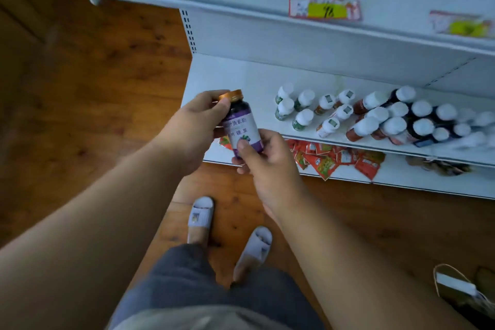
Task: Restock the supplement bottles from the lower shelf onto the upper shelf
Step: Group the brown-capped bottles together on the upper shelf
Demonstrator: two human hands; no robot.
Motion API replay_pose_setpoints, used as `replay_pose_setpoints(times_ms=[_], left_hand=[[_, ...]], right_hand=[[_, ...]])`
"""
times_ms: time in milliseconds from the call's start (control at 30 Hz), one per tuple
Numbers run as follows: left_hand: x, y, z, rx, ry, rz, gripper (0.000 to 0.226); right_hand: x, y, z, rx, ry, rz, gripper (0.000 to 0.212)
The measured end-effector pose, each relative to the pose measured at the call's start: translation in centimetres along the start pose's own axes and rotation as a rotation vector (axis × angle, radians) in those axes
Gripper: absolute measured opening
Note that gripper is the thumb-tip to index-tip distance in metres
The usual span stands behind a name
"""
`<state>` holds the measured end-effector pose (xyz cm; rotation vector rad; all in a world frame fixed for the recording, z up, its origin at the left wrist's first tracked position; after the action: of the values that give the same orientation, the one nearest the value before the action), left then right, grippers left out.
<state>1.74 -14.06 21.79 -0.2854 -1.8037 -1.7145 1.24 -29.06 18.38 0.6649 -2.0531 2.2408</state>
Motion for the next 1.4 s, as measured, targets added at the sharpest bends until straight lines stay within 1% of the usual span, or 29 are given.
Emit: replay_pose_setpoints(times_ms=[67,100,200,267,333,467,533,600,667,767,867,933,1100,1300,1400], left_hand=[[4.1,2.3,0.3,0.057,-0.014,-0.018,0.024],[5.9,3.6,0.2,0.058,-0.019,-0.049,0.024],[9.8,7.6,-0.8,0.004,-0.026,-0.182,0.024],[11.3,10.5,-1.9,-0.043,-0.031,-0.253,0.024],[11.9,13.7,-3.0,-0.073,-0.035,-0.315,0.024],[11.8,18.6,-4.7,-0.024,-0.076,-0.374,0.027],[11.0,20.0,-5.2,0.020,-0.097,-0.373,0.028],[9.7,20.7,-5.3,0.084,-0.124,-0.353,0.025],[7.8,21.1,-5.5,0.082,-0.144,-0.331,0.021],[4.5,22.2,-5.3,-0.049,-0.104,-0.356,0.017],[1.2,25.0,-4.7,-0.301,0.035,-0.442,0.019],[-0.8,26.4,-4.4,-0.444,0.109,-0.472,0.022],[-5.3,26.8,-4.0,-0.554,0.186,-0.491,0.020],[-7.9,26.8,-3.7,-0.630,0.179,-0.476,0.027],[-8.1,27.1,-3.7,-0.642,0.140,-0.465,0.033]], right_hand=[[2.8,-3.3,0.3,-0.041,-0.076,0.016,0.025],[3.9,-5.0,0.7,-0.021,-0.111,0.028,0.025],[6.0,-10.3,2.6,0.208,-0.160,0.120,0.043],[6.5,-14.3,4.2,0.366,-0.140,0.193,0.041],[6.6,-18.4,5.8,0.477,-0.064,0.272,0.037],[5.7,-23.7,7.1,0.473,0.027,0.362,0.035],[4.4,-24.9,7.4,0.459,0.039,0.352,0.034],[2.7,-25.7,7.8,0.405,0.066,0.332,0.038],[0.7,-26.2,8.1,0.354,0.113,0.327,0.042],[-2.9,-27.3,8.1,0.408,0.160,0.352,0.042],[-7.2,-28.9,7.8,0.554,0.181,0.357,0.043],[-9.9,-29.5,7.3,0.609,0.186,0.342,0.040],[-14.3,-29.0,5.8,0.664,0.231,0.299,0.030],[-16.1,-28.6,5.3,0.743,0.252,0.284,0.022],[-15.9,-28.7,5.3,0.738,0.261,0.305,0.025]])
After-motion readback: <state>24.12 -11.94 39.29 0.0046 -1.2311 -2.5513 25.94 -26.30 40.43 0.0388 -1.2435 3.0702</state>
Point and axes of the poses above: each hand's wrist, its own x-axis away from the middle knuckle, its own z-axis out of the back of the hand, y = z × x, the point moved 8 cm from there along -x, towards the middle knuckle, and after that the axes turned 6 degrees about z, right-handed, at the moved point
